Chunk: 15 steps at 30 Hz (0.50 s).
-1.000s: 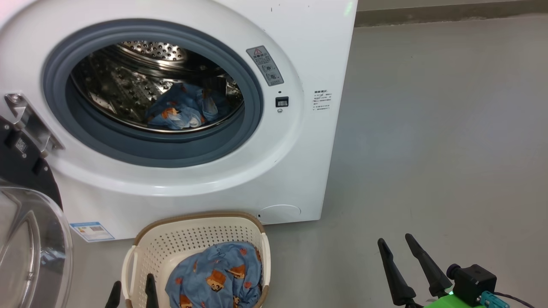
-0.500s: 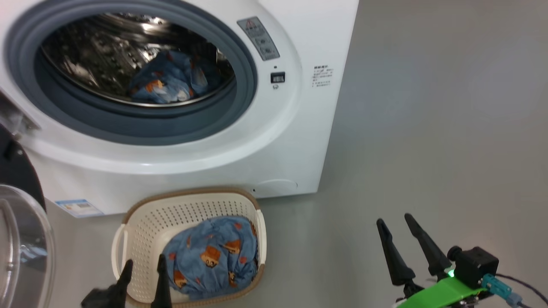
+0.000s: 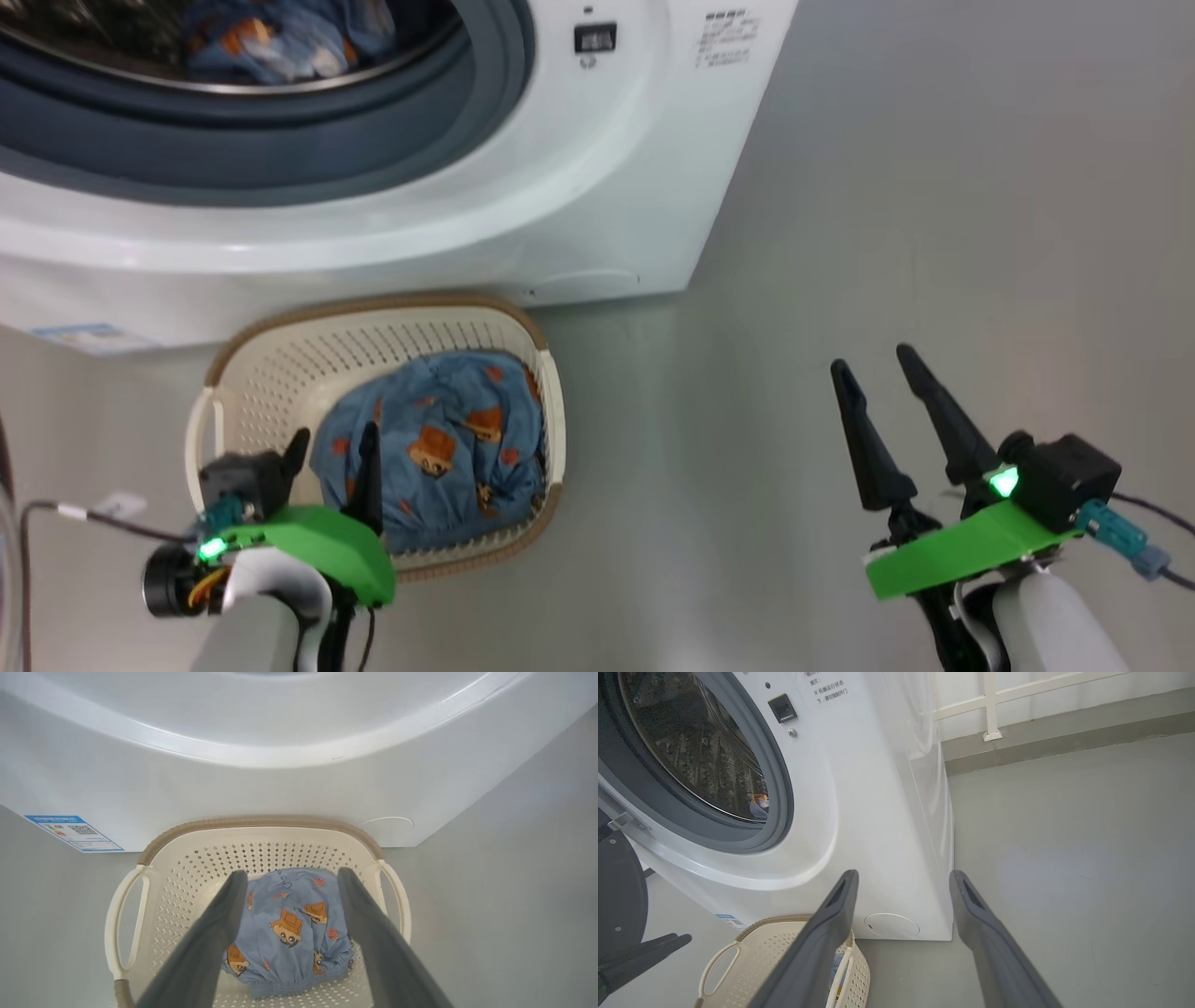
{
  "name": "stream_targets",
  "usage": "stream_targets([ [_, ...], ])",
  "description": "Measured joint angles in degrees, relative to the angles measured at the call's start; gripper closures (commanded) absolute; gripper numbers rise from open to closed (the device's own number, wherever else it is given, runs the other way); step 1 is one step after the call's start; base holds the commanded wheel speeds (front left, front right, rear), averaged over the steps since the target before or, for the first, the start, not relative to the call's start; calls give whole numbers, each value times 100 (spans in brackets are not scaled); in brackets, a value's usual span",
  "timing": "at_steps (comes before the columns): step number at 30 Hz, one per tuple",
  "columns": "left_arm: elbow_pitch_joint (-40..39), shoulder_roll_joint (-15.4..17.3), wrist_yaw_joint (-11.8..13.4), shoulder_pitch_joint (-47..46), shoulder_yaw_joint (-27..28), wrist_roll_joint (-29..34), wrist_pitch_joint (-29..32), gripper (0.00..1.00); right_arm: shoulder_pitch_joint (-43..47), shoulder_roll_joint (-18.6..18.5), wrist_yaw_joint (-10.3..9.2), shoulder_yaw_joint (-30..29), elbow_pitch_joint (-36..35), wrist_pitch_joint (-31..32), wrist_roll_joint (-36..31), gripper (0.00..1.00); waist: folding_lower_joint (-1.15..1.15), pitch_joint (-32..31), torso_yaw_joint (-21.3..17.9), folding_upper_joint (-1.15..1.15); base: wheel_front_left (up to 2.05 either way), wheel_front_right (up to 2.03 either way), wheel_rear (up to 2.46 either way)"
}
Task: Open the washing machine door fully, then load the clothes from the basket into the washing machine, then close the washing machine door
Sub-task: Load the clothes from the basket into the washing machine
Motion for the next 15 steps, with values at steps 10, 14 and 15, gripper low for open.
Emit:
stream_targets([
  [10,1804,4,-154,-1196,156,-259,33,0,-502,-105,0,-18,-70,0,7,0,0,893,-40,0,0,0,0],
  [14,2425,9,-196,-1596,256,-374,-12,0,-646,-148,0,-15,-98,0,7,0,0,1155,-91,0,0,0,0],
  [15,2425,9,-196,-1596,256,-374,-12,0,-646,-148,0,-15,-98,0,7,0,0,1155,-91,0,0,0,0],
])
